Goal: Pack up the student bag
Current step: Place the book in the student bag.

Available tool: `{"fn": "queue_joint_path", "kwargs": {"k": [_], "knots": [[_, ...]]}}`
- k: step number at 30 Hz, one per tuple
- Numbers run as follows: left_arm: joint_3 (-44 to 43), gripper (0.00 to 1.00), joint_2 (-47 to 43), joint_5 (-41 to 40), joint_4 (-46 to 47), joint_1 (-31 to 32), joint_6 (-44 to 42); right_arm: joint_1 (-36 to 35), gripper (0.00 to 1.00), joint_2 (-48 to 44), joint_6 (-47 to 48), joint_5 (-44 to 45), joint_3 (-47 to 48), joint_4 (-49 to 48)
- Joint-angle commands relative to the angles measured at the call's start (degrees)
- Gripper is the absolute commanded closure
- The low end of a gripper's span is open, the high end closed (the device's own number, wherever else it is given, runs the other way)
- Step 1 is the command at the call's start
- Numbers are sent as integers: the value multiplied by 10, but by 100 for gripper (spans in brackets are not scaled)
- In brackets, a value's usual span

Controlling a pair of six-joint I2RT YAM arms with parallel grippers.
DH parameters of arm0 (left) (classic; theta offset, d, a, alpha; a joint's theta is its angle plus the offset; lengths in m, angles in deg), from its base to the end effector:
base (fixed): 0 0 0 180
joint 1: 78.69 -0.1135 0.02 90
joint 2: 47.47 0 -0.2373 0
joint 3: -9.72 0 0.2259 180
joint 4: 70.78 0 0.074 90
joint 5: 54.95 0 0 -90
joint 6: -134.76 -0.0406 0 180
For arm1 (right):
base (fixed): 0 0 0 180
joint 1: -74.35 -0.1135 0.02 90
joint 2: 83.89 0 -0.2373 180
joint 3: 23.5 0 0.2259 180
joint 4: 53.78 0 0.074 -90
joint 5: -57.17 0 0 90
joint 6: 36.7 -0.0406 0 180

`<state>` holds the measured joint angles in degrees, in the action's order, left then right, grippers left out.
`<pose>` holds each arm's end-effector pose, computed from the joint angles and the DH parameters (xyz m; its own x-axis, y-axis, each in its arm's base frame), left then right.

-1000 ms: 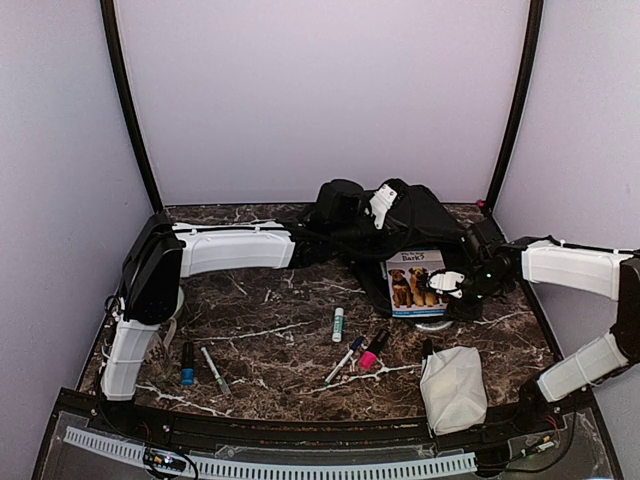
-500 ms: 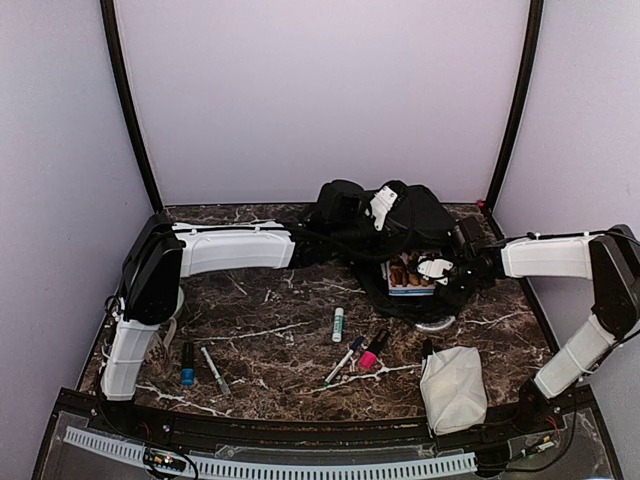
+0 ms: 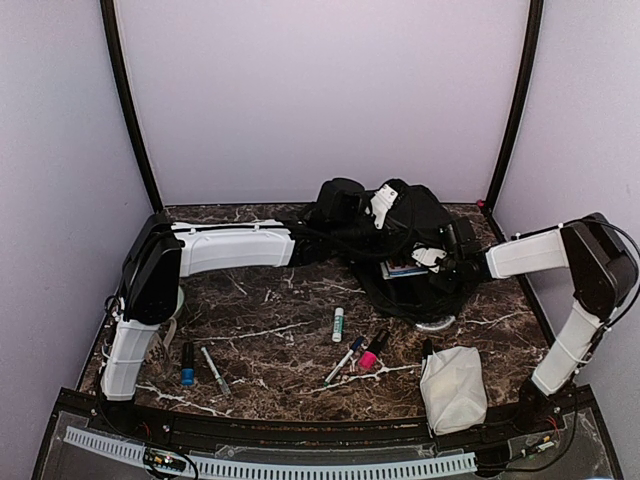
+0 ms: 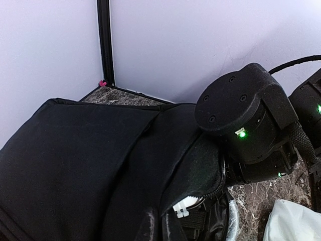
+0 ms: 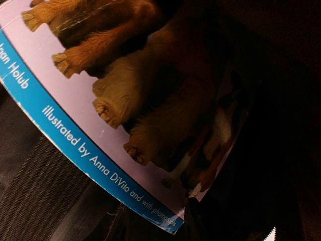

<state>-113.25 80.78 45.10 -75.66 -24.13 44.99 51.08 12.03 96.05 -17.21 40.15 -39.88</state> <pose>0.2865 -0.4148 0.2590 -0.1059 0.1420 -0.9842 0.9014 0.4316 -0.0347 0.2926 0.1139 0.1473 -0.3447 -0.8598 -0.3767 -0.6035 0.5103 -0.6127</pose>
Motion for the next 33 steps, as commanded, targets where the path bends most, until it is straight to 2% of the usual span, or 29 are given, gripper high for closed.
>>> {"fn": "queue_joint_path", "kwargs": {"k": [1,10,14,20,24,33], "knots": [[-24,100,-60,8,26,4,0,-3,62,17,-20,39,-3,-71],[-13,100,-59,-3,30,3,-2,-4,57,-39,-35,-19,6,32],[-6,100,-58,-7,34,3,1,-4,54,-94,-31,-71,-1,125],[-3,100,-54,-13,25,0,16,-4,52,-172,-7,-194,-17,267],[0,100,-49,-13,6,-3,34,-4,52,-214,-7,-229,-16,333],[45,88,-49,24,-41,-3,71,-5,51,-242,-8,-308,22,458]]}}
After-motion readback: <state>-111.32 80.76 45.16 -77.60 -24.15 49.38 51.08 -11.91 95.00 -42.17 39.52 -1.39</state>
